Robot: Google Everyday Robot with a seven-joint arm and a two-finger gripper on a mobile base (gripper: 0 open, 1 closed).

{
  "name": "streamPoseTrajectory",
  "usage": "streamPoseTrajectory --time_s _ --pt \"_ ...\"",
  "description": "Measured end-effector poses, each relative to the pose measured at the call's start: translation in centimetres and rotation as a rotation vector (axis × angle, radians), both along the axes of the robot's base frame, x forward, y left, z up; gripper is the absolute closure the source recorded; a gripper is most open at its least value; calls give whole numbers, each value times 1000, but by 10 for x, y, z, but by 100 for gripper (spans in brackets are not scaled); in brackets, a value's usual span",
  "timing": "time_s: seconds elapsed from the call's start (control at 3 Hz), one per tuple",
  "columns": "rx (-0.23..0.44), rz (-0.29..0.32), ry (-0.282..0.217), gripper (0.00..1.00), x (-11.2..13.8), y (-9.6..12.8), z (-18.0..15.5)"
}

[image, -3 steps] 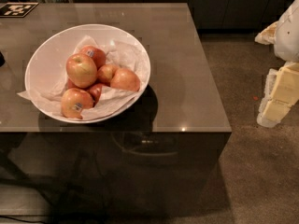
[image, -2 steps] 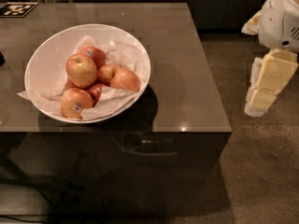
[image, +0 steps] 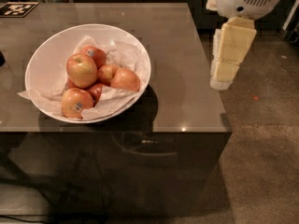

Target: Pick apple from white bowl

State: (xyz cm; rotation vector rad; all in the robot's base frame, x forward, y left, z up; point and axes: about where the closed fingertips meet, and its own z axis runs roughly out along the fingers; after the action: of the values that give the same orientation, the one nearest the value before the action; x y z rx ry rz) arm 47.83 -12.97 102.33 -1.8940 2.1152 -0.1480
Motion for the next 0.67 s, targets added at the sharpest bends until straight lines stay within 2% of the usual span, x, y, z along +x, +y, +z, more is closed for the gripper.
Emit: streamPoseTrajectory --time_s 0.33,0.67 --pt "6 94 26 0 -6 38 0" --pt "25 94 -14 0 0 43 6"
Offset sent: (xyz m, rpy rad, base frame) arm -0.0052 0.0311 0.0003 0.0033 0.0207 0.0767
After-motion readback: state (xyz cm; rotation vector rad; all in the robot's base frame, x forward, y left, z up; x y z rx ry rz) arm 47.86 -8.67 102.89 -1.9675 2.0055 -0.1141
